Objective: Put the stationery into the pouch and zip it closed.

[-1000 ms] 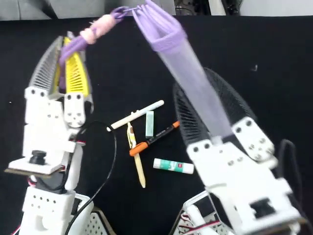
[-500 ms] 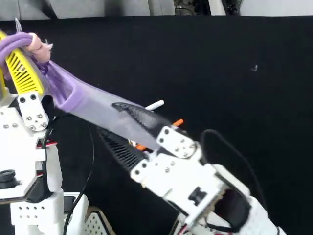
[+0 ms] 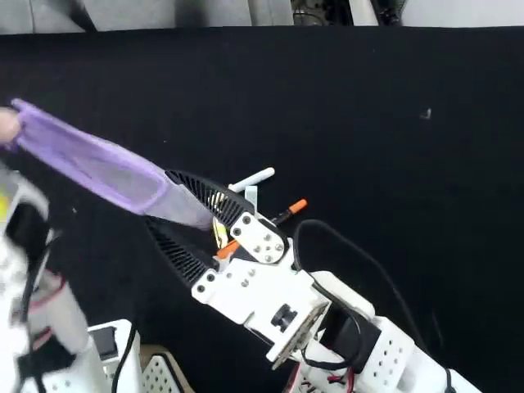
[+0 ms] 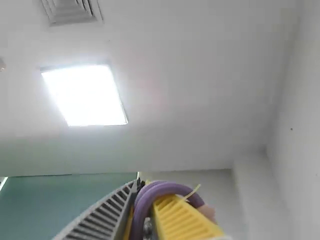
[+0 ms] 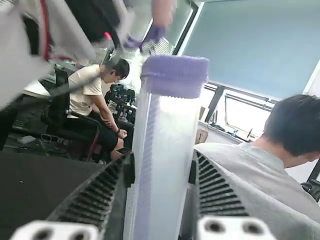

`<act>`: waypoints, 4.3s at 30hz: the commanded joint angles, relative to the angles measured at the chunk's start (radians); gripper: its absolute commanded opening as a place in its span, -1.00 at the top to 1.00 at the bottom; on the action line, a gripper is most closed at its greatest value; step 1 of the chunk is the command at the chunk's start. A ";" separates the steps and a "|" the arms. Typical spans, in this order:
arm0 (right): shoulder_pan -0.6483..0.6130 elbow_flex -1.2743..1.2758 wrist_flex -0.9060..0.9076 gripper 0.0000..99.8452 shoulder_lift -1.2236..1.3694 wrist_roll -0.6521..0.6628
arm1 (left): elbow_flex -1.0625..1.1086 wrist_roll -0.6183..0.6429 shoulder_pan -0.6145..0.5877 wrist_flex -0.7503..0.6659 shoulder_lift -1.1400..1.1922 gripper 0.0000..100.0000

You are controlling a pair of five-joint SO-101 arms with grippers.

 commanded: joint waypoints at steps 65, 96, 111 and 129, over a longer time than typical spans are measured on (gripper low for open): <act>0.459 -1.290 1.553 0.61 1.178 0.516 | 0.002 0.052 -0.127 -0.264 0.531 0.94; 0.249 -0.309 0.749 0.65 1.188 0.657 | 0.004 0.054 -0.176 -0.267 0.531 0.94; 0.338 -0.349 0.649 0.88 1.310 0.657 | 0.007 0.054 -0.176 -0.267 0.531 0.94; 0.445 -0.447 0.873 0.96 0.647 0.615 | 0.008 0.058 -0.168 -0.267 0.531 0.94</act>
